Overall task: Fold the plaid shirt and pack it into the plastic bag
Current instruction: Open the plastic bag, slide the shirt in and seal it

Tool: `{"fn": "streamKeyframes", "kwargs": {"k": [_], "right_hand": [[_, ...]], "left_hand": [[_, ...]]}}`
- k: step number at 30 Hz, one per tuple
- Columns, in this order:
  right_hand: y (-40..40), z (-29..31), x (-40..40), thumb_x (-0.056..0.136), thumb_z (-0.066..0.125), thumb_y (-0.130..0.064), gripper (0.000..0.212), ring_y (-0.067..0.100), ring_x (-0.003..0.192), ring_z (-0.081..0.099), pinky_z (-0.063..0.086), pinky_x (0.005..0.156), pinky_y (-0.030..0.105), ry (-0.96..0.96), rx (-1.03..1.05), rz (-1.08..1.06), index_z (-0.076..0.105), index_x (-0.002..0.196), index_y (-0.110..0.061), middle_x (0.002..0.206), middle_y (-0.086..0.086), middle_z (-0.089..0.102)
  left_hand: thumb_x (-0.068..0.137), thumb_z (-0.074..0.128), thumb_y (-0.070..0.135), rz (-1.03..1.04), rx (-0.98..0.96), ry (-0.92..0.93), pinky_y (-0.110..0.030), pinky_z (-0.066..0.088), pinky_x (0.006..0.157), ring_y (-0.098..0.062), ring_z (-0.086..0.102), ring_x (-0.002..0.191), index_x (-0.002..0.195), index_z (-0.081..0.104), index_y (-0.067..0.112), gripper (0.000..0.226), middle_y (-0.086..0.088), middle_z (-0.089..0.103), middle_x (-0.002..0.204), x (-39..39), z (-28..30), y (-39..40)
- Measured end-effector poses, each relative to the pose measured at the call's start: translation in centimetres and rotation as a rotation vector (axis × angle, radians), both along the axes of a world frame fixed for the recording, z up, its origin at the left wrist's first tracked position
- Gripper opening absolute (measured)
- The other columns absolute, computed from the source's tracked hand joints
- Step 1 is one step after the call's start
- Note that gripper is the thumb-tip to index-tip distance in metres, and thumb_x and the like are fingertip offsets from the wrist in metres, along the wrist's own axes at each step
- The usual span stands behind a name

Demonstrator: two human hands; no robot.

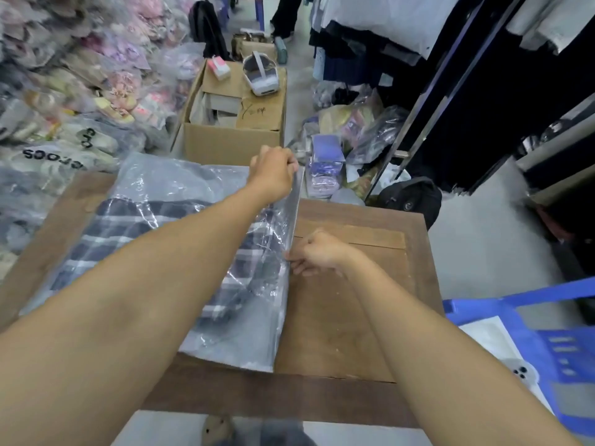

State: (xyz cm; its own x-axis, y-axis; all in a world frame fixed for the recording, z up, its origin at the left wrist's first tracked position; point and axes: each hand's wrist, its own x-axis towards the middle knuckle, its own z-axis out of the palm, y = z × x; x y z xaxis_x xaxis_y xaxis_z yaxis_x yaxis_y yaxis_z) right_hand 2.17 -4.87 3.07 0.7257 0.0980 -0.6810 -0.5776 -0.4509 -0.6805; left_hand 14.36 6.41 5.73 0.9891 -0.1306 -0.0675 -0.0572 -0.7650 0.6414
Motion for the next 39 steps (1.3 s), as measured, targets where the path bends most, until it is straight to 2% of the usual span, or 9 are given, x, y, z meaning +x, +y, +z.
{"fn": "streamKeyframes", "kwargs": {"k": [6,12,16,20,23,28,35,37,39], "right_hand": [[0.4,-1.4,-5.1,0.091,0.074,-0.015,0.01,0.019,0.076,0.07,0.061,0.077,0.03,0.32,0.038,0.209,0.071,0.091,-0.005,0.084,0.009,0.072],[1.0,-3.0,-8.2,0.093,0.069,-0.008,0.008,0.021,0.077,0.069,0.061,0.077,0.028,0.562,0.043,0.387,0.069,0.086,-0.006,0.082,0.01,0.07],[1.5,-3.1,-8.7,0.094,0.068,-0.009,0.005,0.021,0.081,0.067,0.059,0.078,0.027,0.601,0.017,0.444,0.067,0.091,-0.006,0.086,0.009,0.068],[0.1,-2.8,-6.3,0.093,0.071,-0.029,0.045,0.019,0.087,0.069,0.06,0.082,0.03,0.433,-0.003,0.33,0.062,0.127,0.0,0.11,0.013,0.07],[-0.4,-2.1,-3.2,0.086,0.073,-0.05,0.062,0.017,0.092,0.07,0.06,0.083,0.032,0.146,0.025,-0.04,0.058,0.129,-0.009,0.119,0.007,0.07],[0.8,-2.8,0.8,0.089,0.07,-0.05,0.033,0.021,0.086,0.065,0.058,0.085,0.041,-0.153,-0.099,-0.341,0.058,0.089,-0.018,0.095,0.002,0.067],[-2.8,-4.5,1.2,0.089,0.073,-0.029,0.02,0.029,0.084,0.068,0.057,0.078,0.04,-0.141,-0.404,-0.369,0.064,0.08,-0.014,0.1,0.014,0.074],[-3.5,-4.3,1.0,0.091,0.068,-0.027,0.027,0.032,0.101,0.062,0.053,0.083,0.04,-0.23,-0.592,-0.421,0.065,0.109,-0.007,0.121,0.016,0.065],[-2.5,-3.6,0.3,0.094,0.065,-0.031,0.052,0.035,0.13,0.043,0.042,0.104,0.047,-0.43,-0.644,-0.437,0.048,0.138,-0.008,0.143,0.016,0.045]], "left_hand": [[0.1,0.047,0.019,0.014,0.004,-0.043,-0.035,0.032,0.087,-0.029,0.047,0.112,0.095,0.064,0.019,0.018,-0.006,0.058,0.113,0.0,0.0,-1.3],[0.103,0.047,0.019,0.008,0.009,-0.069,-0.041,0.037,0.098,-0.027,0.046,0.115,0.1,0.065,0.014,0.019,-0.006,0.061,0.112,-0.3,0.5,-2.5],[0.101,0.047,0.011,0.007,-0.016,-0.031,-0.038,0.034,0.09,-0.027,0.046,0.116,0.097,0.065,0.012,0.019,-0.005,0.062,0.109,0.0,0.2,-2.7],[0.102,0.049,0.014,-0.004,-0.1,0.083,-0.036,0.038,0.088,-0.026,0.053,0.109,0.096,0.067,0.015,0.019,-0.008,0.06,0.125,0.1,-0.1,-1.1],[0.102,0.052,0.018,-0.057,-0.071,0.139,-0.039,0.038,0.107,-0.029,0.051,0.129,0.133,0.06,0.013,0.032,-0.009,0.054,0.143,-0.1,-0.6,1.9],[0.092,0.065,0.037,-0.047,0.249,0.17,-0.046,0.034,0.114,-0.035,0.036,0.139,0.134,0.059,0.015,0.047,-0.015,0.043,0.146,-1.5,-2.8,10.7],[0.064,0.059,0.087,-0.046,0.333,0.254,-0.048,0.021,0.118,-0.029,0.02,0.147,0.148,0.036,0.028,0.106,-0.006,0.026,0.156,-5.5,-3.5,19.8],[0.05,0.054,0.097,-0.152,0.315,0.298,-0.05,0.011,0.121,-0.026,0.007,0.152,0.153,0.023,0.035,0.124,-0.001,0.01,0.164,-6.0,-3.6,19.2],[0.045,0.055,0.098,-0.243,0.352,0.331,-0.051,-0.001,0.122,-0.028,-0.01,0.153,0.156,0.011,0.04,0.134,-0.001,-0.006,0.167,-6.4,-3.8,17.8]]}}
